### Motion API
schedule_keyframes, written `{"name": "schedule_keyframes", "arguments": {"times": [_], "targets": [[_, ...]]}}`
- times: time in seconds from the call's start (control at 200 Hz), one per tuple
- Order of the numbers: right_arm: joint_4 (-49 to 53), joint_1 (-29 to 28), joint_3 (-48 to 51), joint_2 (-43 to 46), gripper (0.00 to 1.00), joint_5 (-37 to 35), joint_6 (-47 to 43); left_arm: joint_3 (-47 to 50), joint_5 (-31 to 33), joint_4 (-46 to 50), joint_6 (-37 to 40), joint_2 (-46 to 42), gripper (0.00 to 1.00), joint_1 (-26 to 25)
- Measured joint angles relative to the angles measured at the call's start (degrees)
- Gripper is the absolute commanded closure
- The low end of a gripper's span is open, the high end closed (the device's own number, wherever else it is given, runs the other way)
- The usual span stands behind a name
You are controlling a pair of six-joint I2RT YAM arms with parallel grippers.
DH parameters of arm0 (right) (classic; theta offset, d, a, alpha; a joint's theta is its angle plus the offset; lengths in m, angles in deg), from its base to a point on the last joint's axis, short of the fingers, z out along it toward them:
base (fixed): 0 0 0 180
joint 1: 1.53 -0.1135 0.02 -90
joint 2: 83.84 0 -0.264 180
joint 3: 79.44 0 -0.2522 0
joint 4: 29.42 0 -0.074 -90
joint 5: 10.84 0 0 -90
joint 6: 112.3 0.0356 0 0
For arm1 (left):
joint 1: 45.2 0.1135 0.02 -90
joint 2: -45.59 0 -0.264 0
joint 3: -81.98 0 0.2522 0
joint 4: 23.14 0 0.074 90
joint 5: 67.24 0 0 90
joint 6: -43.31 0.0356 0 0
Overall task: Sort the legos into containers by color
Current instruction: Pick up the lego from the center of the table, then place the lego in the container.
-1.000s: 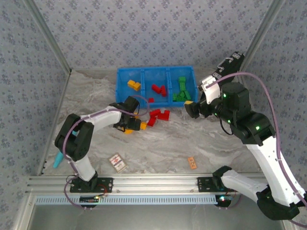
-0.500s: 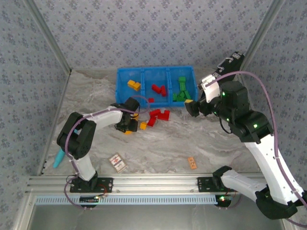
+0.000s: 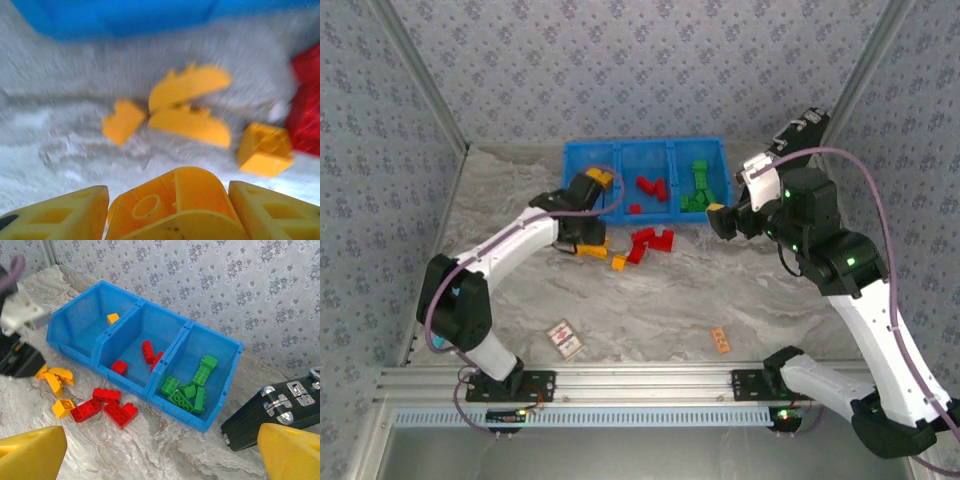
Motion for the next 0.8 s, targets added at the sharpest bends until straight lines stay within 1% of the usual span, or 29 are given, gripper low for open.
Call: {"name": "schedule_keyframes", "arguments": {"times": [0.14, 0.32, 0.48, 0.62, 0.73, 0.8], "targets": [[-0.13, 0.09, 0.07, -0.13, 0.00, 0.02, 0.02, -8.92, 0.50, -0.55, 1.86, 1.53, 0.42, 1.90], [-0.17, 0.09, 0.09, -0.13, 0.00, 0.02, 0.22, -18.71, 1.92, -2.84, 4.15, 8.92, 0.42, 4.00], [-0.31, 0.09, 0.39, -0.11, 0.00, 0.02, 0.22, -22.51, 2.99, -6.08, 4.74, 16.37, 0.44, 5.97], [-0.70, 0.11, 1.27, -0.09, 0.00, 0.02, 0.46, -24.83, 2.78, -8.81, 4.74, 22.69, 0.45, 8.68], [-1.70, 0.66, 2.60, -0.02, 0.00, 0.28, 1.07, -29.16, 2.19, -9.75, 4.76, 28.22, 0.45, 10.58], [-1.90, 1.18, 3.06, -0.33, 0.00, 0.52, 1.29, -31.78, 1.49, -10.67, 4.96, 30.29, 0.45, 11.39]]}}
